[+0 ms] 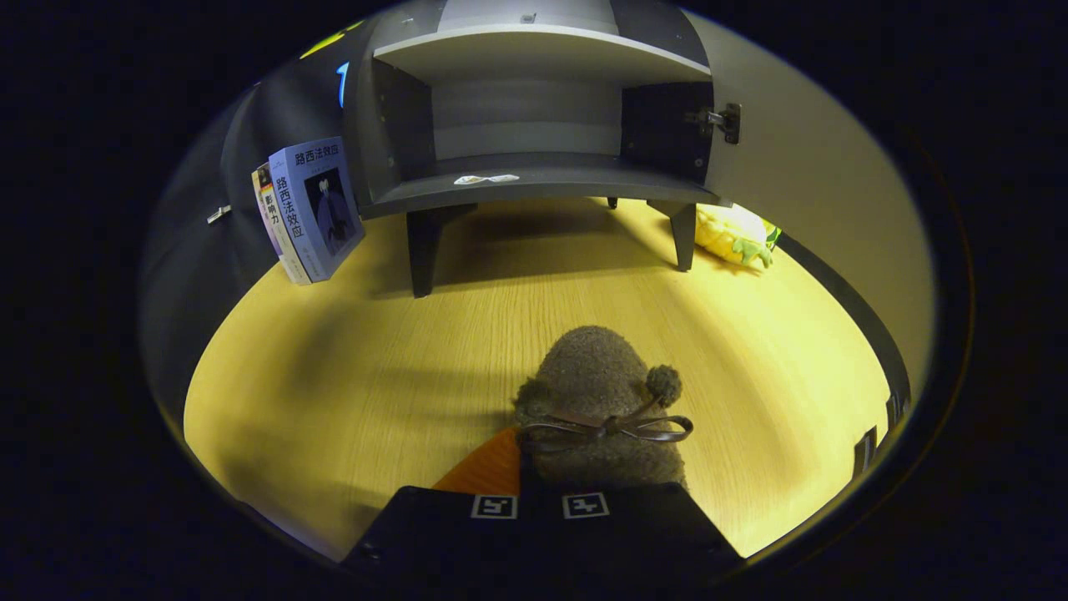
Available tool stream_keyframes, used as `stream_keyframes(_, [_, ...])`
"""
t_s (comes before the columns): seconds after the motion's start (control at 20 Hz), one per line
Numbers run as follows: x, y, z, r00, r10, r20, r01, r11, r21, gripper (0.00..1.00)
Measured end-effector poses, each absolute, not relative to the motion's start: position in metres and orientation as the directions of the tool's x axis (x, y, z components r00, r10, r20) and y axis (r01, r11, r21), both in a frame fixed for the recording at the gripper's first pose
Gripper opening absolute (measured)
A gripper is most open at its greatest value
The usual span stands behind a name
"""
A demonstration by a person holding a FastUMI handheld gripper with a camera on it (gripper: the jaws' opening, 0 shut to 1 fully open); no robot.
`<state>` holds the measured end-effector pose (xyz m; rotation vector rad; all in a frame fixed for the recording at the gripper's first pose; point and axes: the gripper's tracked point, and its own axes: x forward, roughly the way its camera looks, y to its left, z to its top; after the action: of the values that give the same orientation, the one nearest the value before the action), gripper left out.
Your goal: Open the shoe cabinet door, grab the shoes and put them into the shoe cabinet, then close the shoe cabinet door.
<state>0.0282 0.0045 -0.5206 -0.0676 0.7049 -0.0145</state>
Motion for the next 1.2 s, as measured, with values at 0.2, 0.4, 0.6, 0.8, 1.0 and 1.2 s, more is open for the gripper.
stream_keyframes(0.2, [0.039,0.005,-0.451,0.82,-0.025,-0.572,-0.03,0.996,-0.086,0.05])
stream_keyframes(0.4, [0.051,0.005,-0.371,0.862,-0.017,-0.507,-0.028,0.996,-0.081,0.05])
stream_keyframes(0.6, [0.054,0.019,-0.296,0.898,-0.025,-0.439,-0.028,0.993,-0.115,0.05])
stream_keyframes(0.8, [0.054,0.037,-0.251,0.921,-0.01,-0.388,-0.038,0.993,-0.114,0.05])
stream_keyframes(1.0, [0.059,0.046,-0.226,0.924,0.003,-0.382,-0.045,0.994,-0.102,0.05])
stream_keyframes(1.2, [0.079,0.042,-0.202,0.926,-0.012,-0.378,-0.022,0.996,-0.087,0.05])
